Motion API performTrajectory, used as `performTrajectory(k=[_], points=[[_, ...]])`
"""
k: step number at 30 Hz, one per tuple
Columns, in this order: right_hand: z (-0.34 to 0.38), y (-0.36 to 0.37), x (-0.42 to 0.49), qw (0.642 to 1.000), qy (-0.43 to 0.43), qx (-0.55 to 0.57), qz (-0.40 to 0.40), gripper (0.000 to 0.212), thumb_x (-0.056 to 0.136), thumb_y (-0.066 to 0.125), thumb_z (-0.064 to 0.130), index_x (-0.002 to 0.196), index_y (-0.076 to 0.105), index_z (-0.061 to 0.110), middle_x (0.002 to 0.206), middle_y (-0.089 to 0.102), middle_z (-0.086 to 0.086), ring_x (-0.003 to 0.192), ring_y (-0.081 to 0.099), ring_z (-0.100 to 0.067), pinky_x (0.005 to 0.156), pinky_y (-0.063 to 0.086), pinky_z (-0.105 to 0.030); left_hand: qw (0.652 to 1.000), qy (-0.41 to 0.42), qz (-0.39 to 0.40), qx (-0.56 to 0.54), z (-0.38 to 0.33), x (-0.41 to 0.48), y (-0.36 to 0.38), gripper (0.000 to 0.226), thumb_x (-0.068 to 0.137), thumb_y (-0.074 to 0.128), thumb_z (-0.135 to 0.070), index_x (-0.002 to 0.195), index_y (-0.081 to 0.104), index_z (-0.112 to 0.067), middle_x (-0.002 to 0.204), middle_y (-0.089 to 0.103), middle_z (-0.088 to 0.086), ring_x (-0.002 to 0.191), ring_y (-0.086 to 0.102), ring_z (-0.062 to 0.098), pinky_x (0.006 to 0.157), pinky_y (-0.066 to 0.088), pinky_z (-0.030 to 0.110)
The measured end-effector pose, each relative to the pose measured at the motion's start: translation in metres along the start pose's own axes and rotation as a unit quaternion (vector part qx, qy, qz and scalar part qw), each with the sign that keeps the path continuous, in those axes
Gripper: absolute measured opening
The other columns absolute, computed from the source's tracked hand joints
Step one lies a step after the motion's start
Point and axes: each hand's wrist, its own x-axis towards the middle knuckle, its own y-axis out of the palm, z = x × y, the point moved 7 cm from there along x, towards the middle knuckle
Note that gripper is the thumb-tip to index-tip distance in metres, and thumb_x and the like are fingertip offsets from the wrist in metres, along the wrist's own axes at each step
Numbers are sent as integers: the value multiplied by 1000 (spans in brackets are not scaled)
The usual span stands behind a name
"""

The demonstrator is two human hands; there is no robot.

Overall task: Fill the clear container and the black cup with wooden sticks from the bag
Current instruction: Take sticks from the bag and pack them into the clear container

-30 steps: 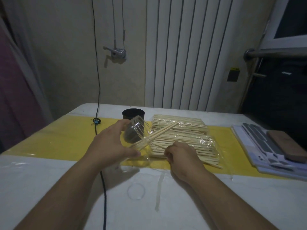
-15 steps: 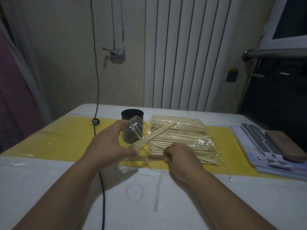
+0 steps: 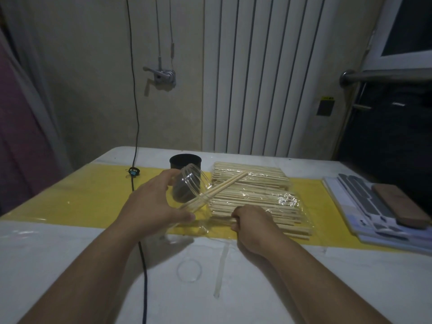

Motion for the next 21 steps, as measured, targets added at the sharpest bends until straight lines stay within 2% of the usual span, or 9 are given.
performTrajectory(k=[2, 5, 8, 10, 12, 14, 16, 19, 21], points=[[1, 2, -1, 1000, -4, -23, 9, 20, 96, 54, 27, 112, 65, 23, 117, 62, 0, 118, 53, -27, 94, 40, -34, 1000, 0, 1, -3, 0, 0, 0, 97, 40, 80, -58, 129, 41, -53, 115, 52, -27, 112, 54, 6, 92, 48, 38], [5, -4, -7, 1000, -12, -23, 0, 21, 98, 52, 31, 114, 62, 21, 117, 61, -3, 116, 54, -29, 91, 42, -34, 1000, -1, -1, -7, 1, 0, 0, 96, 40, 80, -56, 128, 42, -54, 114, 52, -27, 111, 54, 7, 92, 48, 37], [9, -23, -15, 999, -13, -2, -34, 15, 99, 47, 31, 109, 56, 23, 108, 65, -3, 104, 60, -31, 76, 41, -35, 1000, -3, -1, -11, 2, 0, 0, 96, 40, 80, -56, 128, 41, -54, 114, 53, -26, 111, 54, 6, 90, 47, 36], [13, -36, -19, 997, -33, 7, -64, 9, 97, 46, 28, 106, 47, 27, 101, 65, 3, 95, 59, -30, 69, 38, -35, 1000, -6, 0, -12, 3, 1, 0, 94, 40, 80, -57, 126, 40, -56, 117, 54, -24, 112, 54, 7, 91, 47, 36], [21, -47, -24, 993, -67, -2, -92, 12, 94, 50, 26, 96, 38, 27, 84, 57, 6, 83, 55, -28, 62, 34, -36, 1000, -10, -1, -14, 5, 2, 0, 95, 40, 80, -57, 126, 41, -55, 120, 55, -22, 113, 55, 7, 92, 47, 36], [30, -55, -26, 989, -104, -11, -109, 19, 97, 48, 33, 89, 33, 26, 80, 54, 3, 82, 55, -30, 61, 32, -38, 1000, -15, -3, -19, 6, 1, 0, 97, 42, 84, -54, 129, 42, -53, 122, 56, -20, 115, 54, 7, 91, 46, 36], [39, -63, -26, 981, -139, -24, -134, 25, 96, 52, 40, 83, 36, 26, 83, 63, 0, 82, 59, -32, 60, 33, -35, 1000, -16, -6, -22, 7, 0, -1, 97, 48, 92, -46, 131, 43, -51, 123, 55, -19, 117, 54, 8, 93, 46, 36], [46, -74, -31, 947, -188, -81, -246, 35, 81, 60, 50, 74, 41, 22, 54, 58, 3, 48, 57, -27, 43, 24, -25, 1000, -17, -8, -23, 7, 0, -1, 95, 51, 94, -42, 131, 42, -52, 123, 54, -20, 120, 53, 7, 94, 46, 36], [45, -80, -34, 929, -207, -81, -296, 38, 79, 57, 55, 73, 41, 21, 49, 53, 3, 43, 53, -26, 44, 20, -23, 999, -19, -7, -28, 7, 0, -1, 94, 51, 94, -41, 128, 42, -55, 122, 54, -21, 120, 53, 7, 93, 45, 36]])
